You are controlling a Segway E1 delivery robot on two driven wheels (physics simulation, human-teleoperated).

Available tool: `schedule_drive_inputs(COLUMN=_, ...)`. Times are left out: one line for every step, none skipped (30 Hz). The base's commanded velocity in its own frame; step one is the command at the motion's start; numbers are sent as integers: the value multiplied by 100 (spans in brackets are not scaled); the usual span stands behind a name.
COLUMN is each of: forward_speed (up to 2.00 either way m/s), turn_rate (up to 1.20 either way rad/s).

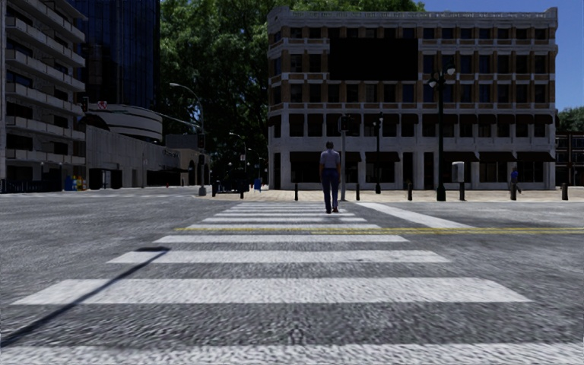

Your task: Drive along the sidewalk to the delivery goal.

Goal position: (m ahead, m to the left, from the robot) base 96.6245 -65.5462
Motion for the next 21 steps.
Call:
schedule_drive_inputs(forward_speed=200, turn_rate=0)
schedule_drive_inputs(forward_speed=200, turn_rate=0)
schedule_drive_inputs(forward_speed=200, turn_rate=0)
schedule_drive_inputs(forward_speed=200, turn_rate=0)
schedule_drive_inputs(forward_speed=200, turn_rate=0)
schedule_drive_inputs(forward_speed=200, turn_rate=0)
schedule_drive_inputs(forward_speed=200, turn_rate=0)
schedule_drive_inputs(forward_speed=200, turn_rate=0)
schedule_drive_inputs(forward_speed=200, turn_rate=0)
schedule_drive_inputs(forward_speed=200, turn_rate=0)
schedule_drive_inputs(forward_speed=200, turn_rate=0)
schedule_drive_inputs(forward_speed=200, turn_rate=0)
schedule_drive_inputs(forward_speed=200, turn_rate=0)
schedule_drive_inputs(forward_speed=200, turn_rate=0)
schedule_drive_inputs(forward_speed=200, turn_rate=0)
schedule_drive_inputs(forward_speed=200, turn_rate=0)
schedule_drive_inputs(forward_speed=200, turn_rate=0)
schedule_drive_inputs(forward_speed=200, turn_rate=0)
schedule_drive_inputs(forward_speed=200, turn_rate=0)
schedule_drive_inputs(forward_speed=200, turn_rate=0)
schedule_drive_inputs(forward_speed=200, turn_rate=0)
